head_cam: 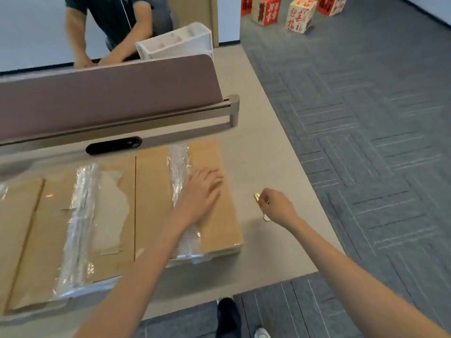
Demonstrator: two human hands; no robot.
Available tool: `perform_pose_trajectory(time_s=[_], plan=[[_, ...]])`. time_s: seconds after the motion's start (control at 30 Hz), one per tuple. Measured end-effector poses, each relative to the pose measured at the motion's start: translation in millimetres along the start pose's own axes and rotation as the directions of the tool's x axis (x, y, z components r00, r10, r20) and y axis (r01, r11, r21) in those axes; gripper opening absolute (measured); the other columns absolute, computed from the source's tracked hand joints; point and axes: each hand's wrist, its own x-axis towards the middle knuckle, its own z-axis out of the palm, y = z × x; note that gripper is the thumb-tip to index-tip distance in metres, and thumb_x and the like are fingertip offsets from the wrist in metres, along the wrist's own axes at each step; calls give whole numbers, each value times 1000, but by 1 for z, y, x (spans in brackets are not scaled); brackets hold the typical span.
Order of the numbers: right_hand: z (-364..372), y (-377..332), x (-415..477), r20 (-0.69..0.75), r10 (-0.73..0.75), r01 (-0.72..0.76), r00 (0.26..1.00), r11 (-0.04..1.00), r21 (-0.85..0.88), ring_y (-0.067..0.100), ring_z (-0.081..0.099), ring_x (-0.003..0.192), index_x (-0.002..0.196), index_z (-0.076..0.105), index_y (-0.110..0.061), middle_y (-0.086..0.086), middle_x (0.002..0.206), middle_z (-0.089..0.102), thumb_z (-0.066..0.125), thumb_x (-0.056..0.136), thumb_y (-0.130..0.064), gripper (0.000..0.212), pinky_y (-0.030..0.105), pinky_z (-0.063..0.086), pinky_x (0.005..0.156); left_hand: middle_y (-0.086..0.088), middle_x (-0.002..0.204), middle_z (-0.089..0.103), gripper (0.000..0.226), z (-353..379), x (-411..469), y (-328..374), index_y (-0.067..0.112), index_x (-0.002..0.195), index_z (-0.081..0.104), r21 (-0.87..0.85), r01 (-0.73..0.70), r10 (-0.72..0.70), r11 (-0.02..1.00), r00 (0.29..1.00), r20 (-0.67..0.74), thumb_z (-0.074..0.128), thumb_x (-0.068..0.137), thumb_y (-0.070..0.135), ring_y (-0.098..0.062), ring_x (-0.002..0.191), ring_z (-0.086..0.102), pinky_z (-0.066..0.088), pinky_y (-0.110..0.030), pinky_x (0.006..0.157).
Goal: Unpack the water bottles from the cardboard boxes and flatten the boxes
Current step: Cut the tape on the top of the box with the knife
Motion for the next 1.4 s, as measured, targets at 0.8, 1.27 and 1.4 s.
perform_pose_trajectory(time_s=[0.8,1.27,1.4], plan=[[62,40,35,-21,333,-333,943,943,20,30,52,106,106,58,-8,11,113,54,57,83,-4,24,33,40,77,6,155,36,50,24,2,-12,18,148,41,132,-48,55,990,997,-46,39,101,36,-12,144,29,25,-42,117],[9,-47,47,-57,-73,89,996,922,377,20,66,76,110,48,-14,-3,83,72,42,90,0,25,40,52,75,5,153,39,47,1,-14,-21,17,144,46,-24,101,-103,995,983,-154,45,100,31,-6,140,32,13,-22,119],[-5,-85,44,-174,-236,292,956,831,473,14,58,62,105,46,-12,-1,85,71,40,98,0,16,35,47,66,11,154,38,44,-12,-27,-40,22,144,46,-29,163,-165,986,962,-216,44,101,31,-3,142,31,19,-27,119]])
